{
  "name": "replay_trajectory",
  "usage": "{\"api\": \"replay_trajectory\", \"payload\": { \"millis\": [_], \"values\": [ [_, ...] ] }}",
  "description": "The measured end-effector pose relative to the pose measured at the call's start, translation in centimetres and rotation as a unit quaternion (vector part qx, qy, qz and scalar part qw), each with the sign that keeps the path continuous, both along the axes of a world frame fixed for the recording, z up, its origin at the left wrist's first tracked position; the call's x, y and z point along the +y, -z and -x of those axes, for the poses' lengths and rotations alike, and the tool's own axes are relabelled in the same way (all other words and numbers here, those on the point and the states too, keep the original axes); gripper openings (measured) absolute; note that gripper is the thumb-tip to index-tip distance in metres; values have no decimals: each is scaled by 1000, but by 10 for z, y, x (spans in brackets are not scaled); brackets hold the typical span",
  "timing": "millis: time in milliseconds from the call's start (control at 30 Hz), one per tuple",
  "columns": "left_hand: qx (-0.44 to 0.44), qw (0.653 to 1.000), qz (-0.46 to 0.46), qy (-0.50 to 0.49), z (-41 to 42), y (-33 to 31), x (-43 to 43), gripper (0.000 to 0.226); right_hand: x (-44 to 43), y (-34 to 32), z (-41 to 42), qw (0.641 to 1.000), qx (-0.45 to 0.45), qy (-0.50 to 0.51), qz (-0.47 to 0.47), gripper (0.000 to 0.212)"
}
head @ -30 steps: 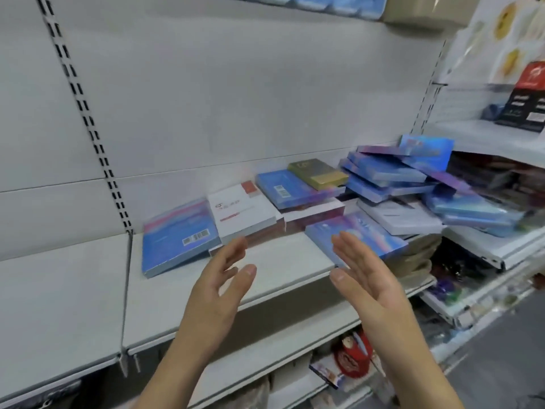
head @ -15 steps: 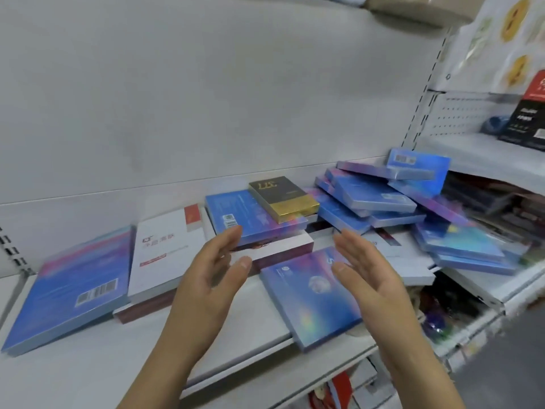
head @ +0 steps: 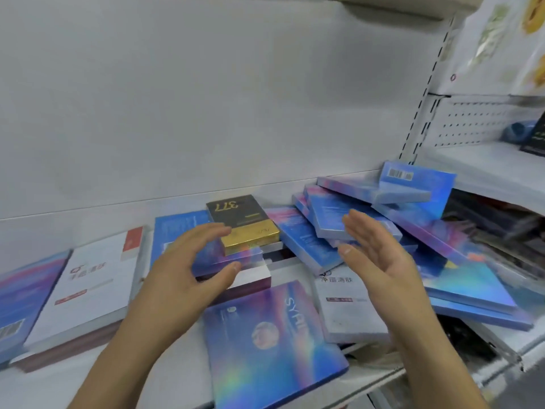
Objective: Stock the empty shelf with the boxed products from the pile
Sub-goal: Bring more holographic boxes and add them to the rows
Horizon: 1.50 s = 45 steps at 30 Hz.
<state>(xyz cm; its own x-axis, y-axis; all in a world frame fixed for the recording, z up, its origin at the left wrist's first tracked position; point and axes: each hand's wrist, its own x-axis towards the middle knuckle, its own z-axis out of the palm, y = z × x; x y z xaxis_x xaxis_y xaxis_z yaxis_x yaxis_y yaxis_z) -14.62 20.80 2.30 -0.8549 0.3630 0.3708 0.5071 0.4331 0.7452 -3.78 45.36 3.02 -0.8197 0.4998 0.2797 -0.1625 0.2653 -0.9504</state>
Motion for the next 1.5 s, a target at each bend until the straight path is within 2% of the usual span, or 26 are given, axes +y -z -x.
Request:
{"api": "replay_trajectory", "payload": {
  "millis": [100,267,433,567,667,733,833,933,1000,1133,1267,1400,1500],
  "values": [
    [20,1000,-21,-12,-4,-3,25,38,36,-8,1,1000,9,3,-19,47],
    [51,998,-3,36,-11,-12,83,32,88,-31,4,997,66,3,-47,43],
    [29,998,34,51,0,-23,133,31,135,-44,9,995,52,42,-69,40],
    [47,985,143,79,13,-27,153,49,150,-53,21,983,-38,48,-171,46],
    [37,978,183,90,21,-31,167,55,156,-48,37,984,-77,24,-157,30],
    [16,976,205,66,29,-34,177,60,172,-46,51,984,-72,78,-141,24],
    [9,972,231,47,40,-35,190,64,203,-48,68,952,-169,140,-212,32],
    [5,975,220,12,46,-36,201,66,219,-54,83,919,-287,105,-250,42],
    [-14,973,229,-20,49,-37,209,75,218,-62,88,909,-321,78,-253,50],
    [-104,971,213,-16,64,-36,213,94,219,-66,87,920,-323,50,-217,46],
    [-193,977,95,8,68,-46,201,91,227,-53,85,954,-288,12,-79,51],
    [-216,975,-48,-6,68,-81,178,75,224,-46,81,969,-227,-46,89,38],
    [-179,978,-98,-37,62,-116,156,69,221,-41,81,968,-212,-32,134,31]
  ]
}}
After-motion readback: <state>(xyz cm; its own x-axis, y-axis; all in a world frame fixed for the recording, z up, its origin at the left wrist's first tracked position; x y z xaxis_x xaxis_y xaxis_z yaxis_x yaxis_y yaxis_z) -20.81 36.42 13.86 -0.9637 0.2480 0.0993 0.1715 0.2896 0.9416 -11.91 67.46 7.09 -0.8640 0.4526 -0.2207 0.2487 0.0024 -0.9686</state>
